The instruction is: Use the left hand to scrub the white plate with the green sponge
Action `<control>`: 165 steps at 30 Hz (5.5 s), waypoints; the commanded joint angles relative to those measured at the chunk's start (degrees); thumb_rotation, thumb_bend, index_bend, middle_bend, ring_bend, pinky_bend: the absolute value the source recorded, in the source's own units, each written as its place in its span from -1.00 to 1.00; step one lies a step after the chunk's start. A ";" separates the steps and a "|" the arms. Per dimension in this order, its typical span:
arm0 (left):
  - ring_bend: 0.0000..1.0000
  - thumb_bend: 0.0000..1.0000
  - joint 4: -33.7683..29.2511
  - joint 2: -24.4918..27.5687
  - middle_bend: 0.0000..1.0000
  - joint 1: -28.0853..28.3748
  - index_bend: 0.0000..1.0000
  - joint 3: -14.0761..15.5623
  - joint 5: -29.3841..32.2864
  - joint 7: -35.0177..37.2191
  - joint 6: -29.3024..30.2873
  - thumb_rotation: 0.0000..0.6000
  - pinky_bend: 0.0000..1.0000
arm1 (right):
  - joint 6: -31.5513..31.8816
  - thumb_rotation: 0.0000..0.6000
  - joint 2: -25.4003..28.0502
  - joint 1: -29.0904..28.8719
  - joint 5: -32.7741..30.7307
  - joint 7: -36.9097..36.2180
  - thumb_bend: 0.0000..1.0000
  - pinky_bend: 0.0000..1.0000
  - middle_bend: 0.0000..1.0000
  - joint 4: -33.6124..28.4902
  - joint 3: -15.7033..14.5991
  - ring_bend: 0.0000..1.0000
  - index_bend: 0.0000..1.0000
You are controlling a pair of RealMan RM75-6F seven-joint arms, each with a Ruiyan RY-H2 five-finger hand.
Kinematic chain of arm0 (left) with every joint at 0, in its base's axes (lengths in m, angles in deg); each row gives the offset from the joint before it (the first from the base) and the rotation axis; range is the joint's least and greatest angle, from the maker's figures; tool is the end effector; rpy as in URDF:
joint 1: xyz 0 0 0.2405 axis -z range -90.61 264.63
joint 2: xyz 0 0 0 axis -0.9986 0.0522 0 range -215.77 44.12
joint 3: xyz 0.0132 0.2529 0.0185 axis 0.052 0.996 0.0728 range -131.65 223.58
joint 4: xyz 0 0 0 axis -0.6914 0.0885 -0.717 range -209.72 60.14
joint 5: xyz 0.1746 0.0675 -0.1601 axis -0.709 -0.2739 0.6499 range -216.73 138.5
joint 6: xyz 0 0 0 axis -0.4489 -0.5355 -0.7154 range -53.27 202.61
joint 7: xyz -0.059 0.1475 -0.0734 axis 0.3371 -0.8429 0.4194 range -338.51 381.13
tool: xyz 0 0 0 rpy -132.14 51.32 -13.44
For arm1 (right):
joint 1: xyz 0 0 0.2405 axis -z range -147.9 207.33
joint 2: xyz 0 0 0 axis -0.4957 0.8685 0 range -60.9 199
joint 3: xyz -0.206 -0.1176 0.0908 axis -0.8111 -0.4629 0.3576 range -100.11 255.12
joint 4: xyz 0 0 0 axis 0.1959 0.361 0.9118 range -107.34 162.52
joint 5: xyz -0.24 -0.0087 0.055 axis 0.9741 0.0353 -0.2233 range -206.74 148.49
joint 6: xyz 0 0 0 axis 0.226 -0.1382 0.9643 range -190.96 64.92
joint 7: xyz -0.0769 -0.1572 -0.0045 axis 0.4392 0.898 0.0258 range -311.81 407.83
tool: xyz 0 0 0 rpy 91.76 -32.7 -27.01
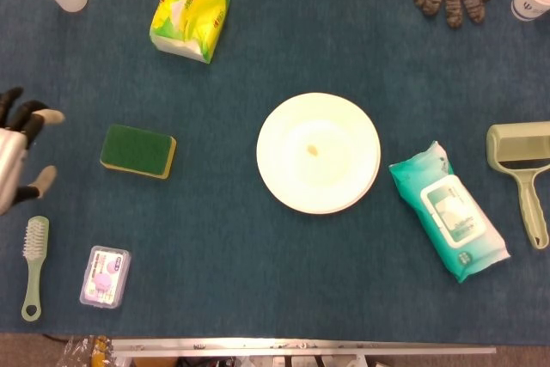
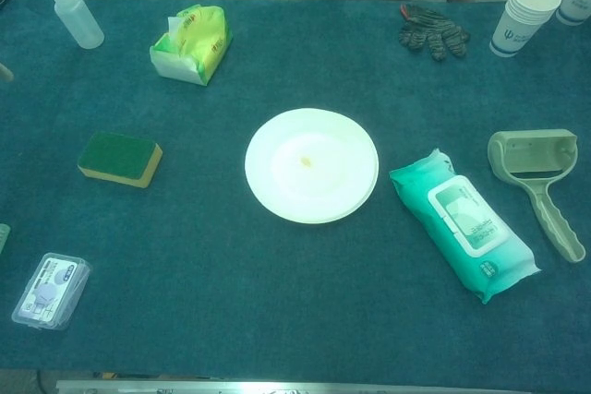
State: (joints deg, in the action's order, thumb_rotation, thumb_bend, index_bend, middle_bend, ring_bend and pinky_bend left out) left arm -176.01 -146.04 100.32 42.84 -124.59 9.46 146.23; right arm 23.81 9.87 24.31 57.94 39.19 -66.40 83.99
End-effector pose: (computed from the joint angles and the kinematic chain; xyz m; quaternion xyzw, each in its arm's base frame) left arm -0.2736 0.2513 0.0930 -0.6970 -0.3600 -0.3287 0.5258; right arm -0.3102 -0.2327 0.1645 0.5666 -0.3790 0.4551 0.5729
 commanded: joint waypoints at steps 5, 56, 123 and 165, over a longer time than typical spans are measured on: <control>-0.81 -0.47 4.58 -3.70 -0.59 5.24 -0.47 0.67 0.44 -2.75 -7.32 0.85 -0.78 | 0.16 0.96 0.30 0.11 -0.37 0.60 -0.35 -0.19 -0.37 -0.28 0.08 -0.58 -0.40; -0.89 -0.47 11.30 -14.40 -0.79 19.61 -0.53 3.08 25.84 -22.08 -23.29 0.80 -0.81 | -1.71 0.96 -1.30 -0.06 -3.12 -3.28 -0.35 -0.19 -0.37 5.75 0.34 -0.58 -0.40; -0.80 -0.40 -7.44 -25.04 -0.45 42.84 -0.09 -0.78 50.18 -55.44 -5.51 0.93 -0.81 | -4.40 0.95 -3.40 -2.72 -2.13 -7.84 -0.35 -0.19 -0.37 10.15 0.12 -0.58 -0.40; -0.80 -0.40 5.67 -39.89 -0.46 55.81 -0.07 -1.62 63.74 -62.81 -4.88 0.83 -0.81 | -5.42 0.96 -4.13 -2.87 -3.38 -10.53 -0.35 -0.19 -0.37 13.55 0.28 -0.58 -0.40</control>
State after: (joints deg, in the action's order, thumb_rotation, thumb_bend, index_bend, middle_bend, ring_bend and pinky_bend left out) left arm -170.55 -185.73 155.99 41.13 -61.00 -53.25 141.40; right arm 18.38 5.74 21.45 54.56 28.66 -52.85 84.27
